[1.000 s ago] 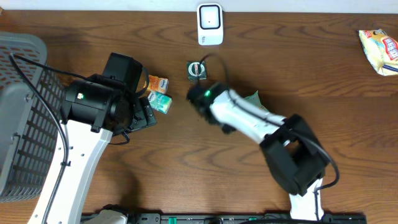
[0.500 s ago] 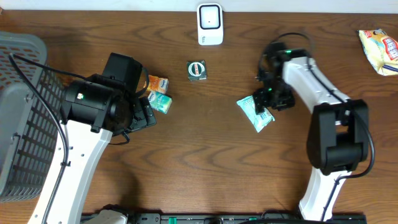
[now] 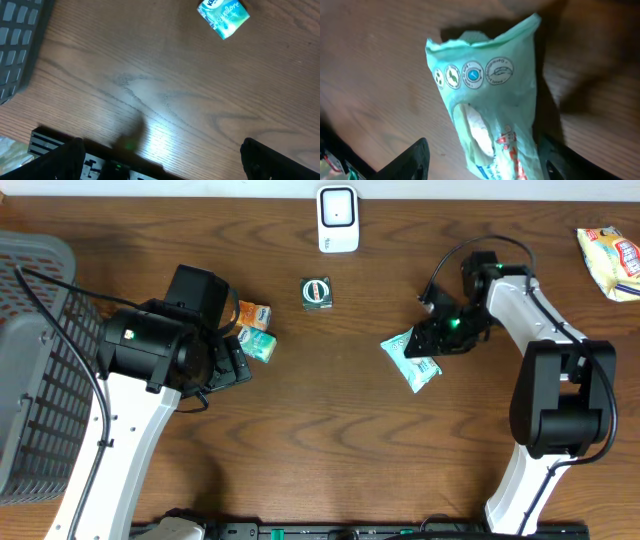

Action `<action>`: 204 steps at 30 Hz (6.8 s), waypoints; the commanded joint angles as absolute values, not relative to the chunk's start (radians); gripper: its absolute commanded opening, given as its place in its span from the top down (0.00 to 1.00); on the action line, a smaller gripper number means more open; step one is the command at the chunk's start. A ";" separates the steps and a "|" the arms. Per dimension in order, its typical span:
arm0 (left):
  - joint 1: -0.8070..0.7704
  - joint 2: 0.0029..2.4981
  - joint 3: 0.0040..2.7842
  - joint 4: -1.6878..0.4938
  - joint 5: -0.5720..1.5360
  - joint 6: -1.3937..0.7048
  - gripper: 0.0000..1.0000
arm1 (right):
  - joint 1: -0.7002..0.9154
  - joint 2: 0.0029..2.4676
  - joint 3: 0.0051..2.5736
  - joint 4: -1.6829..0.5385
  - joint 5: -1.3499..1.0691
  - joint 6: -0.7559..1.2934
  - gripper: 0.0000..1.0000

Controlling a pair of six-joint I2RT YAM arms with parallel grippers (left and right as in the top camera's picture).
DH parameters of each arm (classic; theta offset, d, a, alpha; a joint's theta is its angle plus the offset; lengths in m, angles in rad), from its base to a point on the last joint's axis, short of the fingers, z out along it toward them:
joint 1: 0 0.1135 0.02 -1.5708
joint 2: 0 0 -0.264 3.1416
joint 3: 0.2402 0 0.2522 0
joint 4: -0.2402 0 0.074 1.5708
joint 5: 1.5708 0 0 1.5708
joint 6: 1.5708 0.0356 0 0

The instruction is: Scan the item barcode

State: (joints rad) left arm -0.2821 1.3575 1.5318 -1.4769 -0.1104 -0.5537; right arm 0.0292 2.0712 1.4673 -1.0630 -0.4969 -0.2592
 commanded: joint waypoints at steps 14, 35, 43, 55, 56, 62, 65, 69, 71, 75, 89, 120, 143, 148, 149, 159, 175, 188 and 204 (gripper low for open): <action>-0.278 1.352 1.536 -1.480 -0.113 -0.563 0.02 | 0.028 2.073 1.323 -0.877 -0.562 -0.168 0.90; -0.278 1.352 1.536 -1.480 -0.113 -0.563 0.03 | 0.241 2.072 1.651 -0.543 -0.451 0.301 0.99; -0.278 1.352 1.536 -1.480 -0.113 -0.563 0.02 | 0.321 2.088 1.683 -0.169 -0.319 0.531 0.99; -0.278 1.352 1.536 -1.480 -0.113 -0.563 0.02 | 0.307 2.407 2.097 -0.164 -0.320 0.636 0.99; -0.278 1.352 1.536 -1.480 -0.113 -0.563 0.03 | 0.305 2.426 2.128 -0.178 -0.316 0.636 0.99; -0.278 1.352 1.536 -1.480 -0.113 -0.563 0.02 | 0.283 2.467 2.165 -0.206 -0.306 0.677 0.99; -0.278 1.352 1.536 -1.480 -0.113 -0.563 0.02 | 0.274 2.471 2.165 -0.227 -0.305 0.676 0.99; -0.278 1.352 1.536 -1.480 -0.113 -0.563 0.03 | 0.267 2.471 2.165 -0.253 -0.305 0.675 0.99; -0.278 1.352 1.536 -1.480 -0.113 -0.563 0.03 | 0.267 2.471 2.165 -0.254 -0.305 0.671 0.99; -0.278 1.352 1.536 -1.480 -0.113 -0.563 0.02 | 0.257 2.461 2.165 -0.259 -0.305 0.624 0.99; -0.278 1.352 1.536 -1.480 -0.113 -0.563 0.02 | 0.021 2.254 2.165 -0.742 -0.140 0.175 0.99; -0.278 1.352 1.536 -1.480 -0.113 -0.563 0.03 | -0.158 2.276 2.145 -1.185 -0.542 0.033 0.01; -0.278 1.352 1.536 -1.480 -0.113 -0.563 0.02 | 0.479 2.277 2.144 -1.044 0.015 0.378 0.01; -0.278 1.352 1.536 -1.480 -0.113 -0.563 0.03 | 0.537 2.284 2.144 -0.986 0.098 0.485 0.01; -0.278 1.352 1.536 -1.480 -0.113 -0.563 0.02 | 0.544 2.288 2.144 -0.971 0.098 0.487 0.01; -0.278 1.352 1.536 -1.480 -0.113 -0.563 0.02 | 0.583 2.386 2.144 -0.871 0.130 0.520 0.01; -0.278 1.352 1.536 -1.480 -0.113 -0.563 0.03 | 0.620 2.500 2.144 -0.837 0.175 0.496 0.03; -0.278 1.352 1.536 -1.480 -0.113 -0.563 0.02 | 0.601 2.500 2.144 -0.921 0.292 0.495 0.20; -0.278 1.352 1.536 -1.480 -0.113 -0.563 0.02 | 0.563 2.377 2.146 -1.080 0.337 0.570 0.23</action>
